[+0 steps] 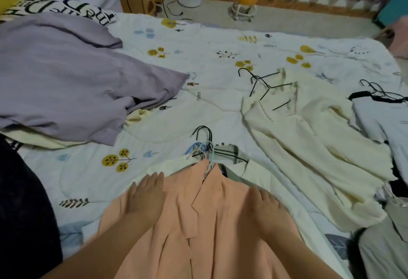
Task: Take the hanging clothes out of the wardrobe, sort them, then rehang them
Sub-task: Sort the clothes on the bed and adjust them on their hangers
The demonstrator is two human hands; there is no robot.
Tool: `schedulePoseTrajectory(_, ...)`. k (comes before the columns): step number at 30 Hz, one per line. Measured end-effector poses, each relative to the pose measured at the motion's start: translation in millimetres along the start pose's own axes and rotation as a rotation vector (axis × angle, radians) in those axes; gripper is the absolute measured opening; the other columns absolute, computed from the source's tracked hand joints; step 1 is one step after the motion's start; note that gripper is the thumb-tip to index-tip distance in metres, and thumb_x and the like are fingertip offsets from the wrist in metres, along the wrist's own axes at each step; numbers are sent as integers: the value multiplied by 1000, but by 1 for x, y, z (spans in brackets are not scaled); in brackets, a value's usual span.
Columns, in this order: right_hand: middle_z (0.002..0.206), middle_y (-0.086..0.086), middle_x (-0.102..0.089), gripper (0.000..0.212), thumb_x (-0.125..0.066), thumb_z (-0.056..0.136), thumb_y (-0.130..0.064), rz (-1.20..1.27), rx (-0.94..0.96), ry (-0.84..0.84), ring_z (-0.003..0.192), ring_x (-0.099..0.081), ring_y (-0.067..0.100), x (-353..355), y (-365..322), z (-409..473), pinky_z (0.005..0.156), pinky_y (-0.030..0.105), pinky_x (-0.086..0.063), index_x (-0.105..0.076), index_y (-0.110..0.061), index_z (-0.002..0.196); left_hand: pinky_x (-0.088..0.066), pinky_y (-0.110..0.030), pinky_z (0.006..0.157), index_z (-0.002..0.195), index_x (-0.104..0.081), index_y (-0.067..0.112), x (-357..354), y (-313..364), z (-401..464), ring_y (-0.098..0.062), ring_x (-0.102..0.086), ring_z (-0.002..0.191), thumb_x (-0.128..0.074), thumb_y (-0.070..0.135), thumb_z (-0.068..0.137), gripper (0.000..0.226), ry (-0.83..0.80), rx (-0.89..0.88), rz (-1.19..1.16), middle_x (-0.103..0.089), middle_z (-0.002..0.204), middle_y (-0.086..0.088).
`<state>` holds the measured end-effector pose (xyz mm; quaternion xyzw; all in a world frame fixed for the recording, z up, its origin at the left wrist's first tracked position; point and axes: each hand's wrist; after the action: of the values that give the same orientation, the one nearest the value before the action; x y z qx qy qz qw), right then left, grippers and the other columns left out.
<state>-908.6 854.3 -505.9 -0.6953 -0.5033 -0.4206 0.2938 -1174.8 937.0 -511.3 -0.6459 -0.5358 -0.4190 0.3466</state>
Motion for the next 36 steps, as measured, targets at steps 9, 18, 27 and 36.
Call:
schedulePoseTrajectory(9,126,5,-38,39,-49,86,-40,-49,-71,-39,124,-36,26,-3,0,-3,106,41,-28,-40,-23,119,-45,-30,70,101,-56,17,7,-16,-11,-19,-61,88,-68,36,81,30,172,-202,-51,-63,94,0)
schedulePoseTrajectory(18,78,4,-61,27,-75,67,-16,159,44,395,68,-63,30,34,31,-53,54,38,-47,-62,-22,90,-14,-19,41,72,-10,34,58,-45,-77,-11,-52,44,-41,51,74,35,513,-305,-197,-41,49,12)
schedulePoseTrajectory(27,66,-15,-31,24,-34,79,-53,285,313,575,65,-42,15,118,65,-131,52,14,-25,-27,-32,69,-17,-3,50,63,-37,25,145,-46,-158,-14,-41,68,-21,68,87,51,666,-290,-285,-45,50,11)
schedulePoseTrajectory(36,55,-14,-22,43,-41,72,-64,276,268,832,45,-38,9,214,73,-220,40,8,-9,-29,-23,71,-16,-3,47,64,-21,34,246,-39,-209,-15,-53,43,-45,55,69,32,857,-423,-234,-47,46,6)
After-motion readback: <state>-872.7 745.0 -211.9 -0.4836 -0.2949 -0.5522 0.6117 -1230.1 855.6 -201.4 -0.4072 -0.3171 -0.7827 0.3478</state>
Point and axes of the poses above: each hand's wrist, its own z-axis towards the middle knuckle, its own x-axis out of the back of the hand, y = z × x
